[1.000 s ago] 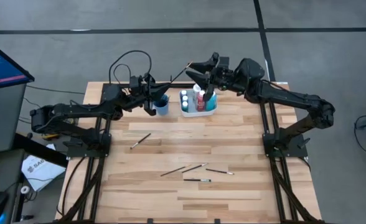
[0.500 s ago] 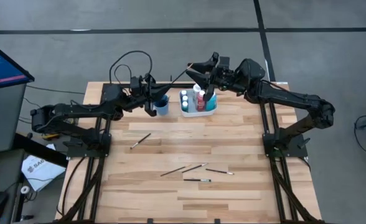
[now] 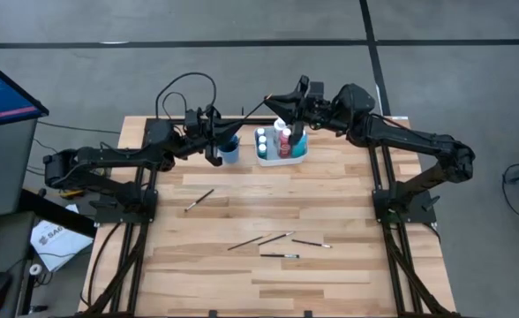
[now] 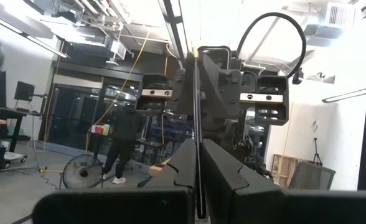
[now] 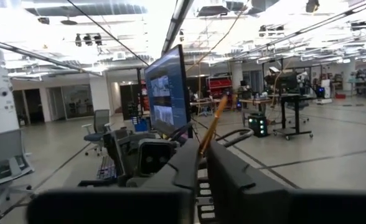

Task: Pick & Place Paint Supplies
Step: Put the gold and black paint brush into the blue cup

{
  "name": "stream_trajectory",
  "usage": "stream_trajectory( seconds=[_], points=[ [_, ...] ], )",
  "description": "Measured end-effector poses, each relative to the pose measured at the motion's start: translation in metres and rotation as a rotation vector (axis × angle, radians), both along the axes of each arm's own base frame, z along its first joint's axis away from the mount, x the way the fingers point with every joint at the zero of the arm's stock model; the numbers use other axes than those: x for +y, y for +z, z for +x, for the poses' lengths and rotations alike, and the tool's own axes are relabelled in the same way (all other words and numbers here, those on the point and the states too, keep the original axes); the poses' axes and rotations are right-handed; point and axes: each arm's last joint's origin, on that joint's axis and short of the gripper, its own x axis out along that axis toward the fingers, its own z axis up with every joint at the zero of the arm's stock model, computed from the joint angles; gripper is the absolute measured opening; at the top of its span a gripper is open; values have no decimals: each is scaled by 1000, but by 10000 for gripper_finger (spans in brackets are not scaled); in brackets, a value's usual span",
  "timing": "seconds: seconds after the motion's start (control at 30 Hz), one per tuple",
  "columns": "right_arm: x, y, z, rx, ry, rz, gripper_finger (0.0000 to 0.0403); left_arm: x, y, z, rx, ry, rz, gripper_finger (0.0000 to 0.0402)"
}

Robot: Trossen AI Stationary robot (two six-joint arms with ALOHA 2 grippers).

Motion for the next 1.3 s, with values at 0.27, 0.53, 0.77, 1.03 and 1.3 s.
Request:
stream_trajectory(
  seconds=[0.27, 0.53, 0.77, 1.03, 1.3],
  points=[
    [0, 0, 0, -1, 6, 0, 4, -1, 0, 0, 2, -4, -1, 3],
    [0, 0, 0, -3, 7, 17, 1, -1, 0, 1, 5, -6, -2, 12],
    [-3, 5, -2, -59, -15, 11, 0, -1, -8, 1, 135, 3, -16, 89],
    [-12, 5, -5, -54, -127, 1, 0, -5, -5, -23, 306, 63, -46, 163],
    [-45, -38, 26, 90, -249, 26, 0, -18, 15, -85, 375, 260, -43, 159]
  ],
)
